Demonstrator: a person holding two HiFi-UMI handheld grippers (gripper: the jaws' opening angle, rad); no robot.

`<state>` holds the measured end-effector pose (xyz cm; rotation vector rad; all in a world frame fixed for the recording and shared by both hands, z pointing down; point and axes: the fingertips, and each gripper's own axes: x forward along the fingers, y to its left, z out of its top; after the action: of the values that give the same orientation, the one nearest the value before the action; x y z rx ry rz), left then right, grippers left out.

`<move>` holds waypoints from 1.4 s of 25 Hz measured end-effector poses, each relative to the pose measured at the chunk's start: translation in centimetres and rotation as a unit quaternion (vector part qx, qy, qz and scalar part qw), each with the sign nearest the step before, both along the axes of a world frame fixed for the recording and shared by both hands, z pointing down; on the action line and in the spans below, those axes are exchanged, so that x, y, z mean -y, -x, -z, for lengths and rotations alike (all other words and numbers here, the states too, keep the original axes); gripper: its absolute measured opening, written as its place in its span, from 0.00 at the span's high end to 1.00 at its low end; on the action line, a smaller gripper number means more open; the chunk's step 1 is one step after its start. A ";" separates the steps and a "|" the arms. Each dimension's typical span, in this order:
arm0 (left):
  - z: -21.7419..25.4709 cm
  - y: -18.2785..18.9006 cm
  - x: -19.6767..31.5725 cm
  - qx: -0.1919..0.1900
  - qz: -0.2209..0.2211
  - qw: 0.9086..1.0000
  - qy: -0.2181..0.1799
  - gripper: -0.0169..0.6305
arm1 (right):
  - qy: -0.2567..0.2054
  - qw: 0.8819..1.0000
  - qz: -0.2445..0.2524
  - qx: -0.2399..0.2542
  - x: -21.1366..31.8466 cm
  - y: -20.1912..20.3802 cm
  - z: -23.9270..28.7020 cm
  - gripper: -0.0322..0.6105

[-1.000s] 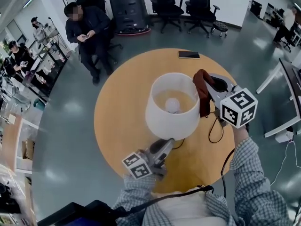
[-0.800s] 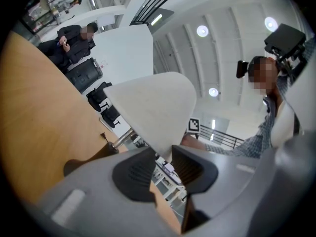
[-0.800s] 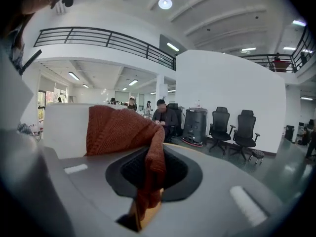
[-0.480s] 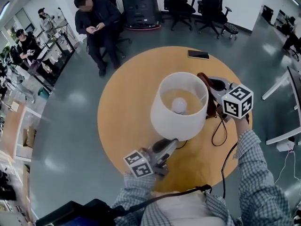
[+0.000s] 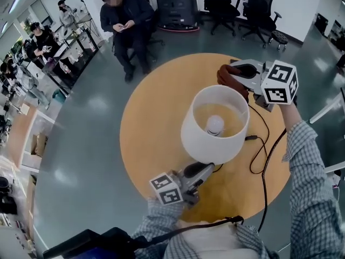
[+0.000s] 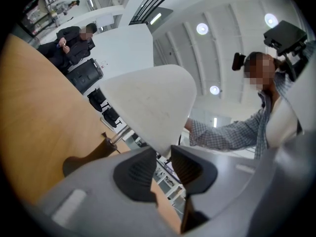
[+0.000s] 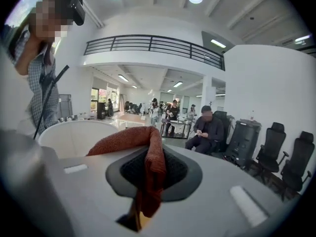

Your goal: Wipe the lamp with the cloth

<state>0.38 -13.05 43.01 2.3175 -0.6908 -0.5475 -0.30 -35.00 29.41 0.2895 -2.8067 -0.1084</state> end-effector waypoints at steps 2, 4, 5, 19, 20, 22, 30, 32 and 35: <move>0.1 0.0 0.3 0.001 0.004 1.000 0.000 0.84 | 0.005 0.999 0.035 -0.028 0.2 1.6 -0.3 0.88; 0.1 0.4 0.4 -0.003 0.008 1.000 -0.001 0.84 | 0.011 0.996 0.061 -0.057 0.2 2.9 -1.3 0.88; 0.0 0.6 0.4 -0.005 0.010 1.000 -0.001 0.84 | 0.017 0.995 0.071 -0.068 0.1 3.5 -1.9 0.88; -0.8 0.2 0.1 -0.001 -0.002 1.000 -0.002 0.84 | 0.005 0.988 0.041 -0.147 3.5 3.0 -6.0 0.88; -0.9 0.3 0.0 -0.001 -0.003 1.000 -0.002 0.84 | -0.010 0.988 0.035 -0.150 3.9 3.3 -5.2 0.88; -0.8 0.2 0.0 -0.001 -0.004 1.000 -0.001 0.84 | -0.041 0.985 0.024 -0.166 4.9 4.0 -3.8 0.88; -0.5 -0.5 0.4 0.001 -0.013 1.000 -0.003 0.85 | -0.070 0.938 0.210 -0.267 -2.2 9.0 -4.1 0.88; -0.5 -0.8 0.4 0.001 -0.018 1.000 -0.003 0.85 | -0.063 0.927 0.249 -0.272 -3.6 9.7 -3.8 0.88; -0.6 -1.0 0.6 -0.007 -0.012 1.000 0.000 0.86 | -0.079 0.900 0.294 -0.310 -4.7 10.0 -3.7 0.89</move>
<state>1.36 -13.66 43.60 2.3153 -0.6564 -0.5534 -10.34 -30.34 33.08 -0.4923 -2.1517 -0.4738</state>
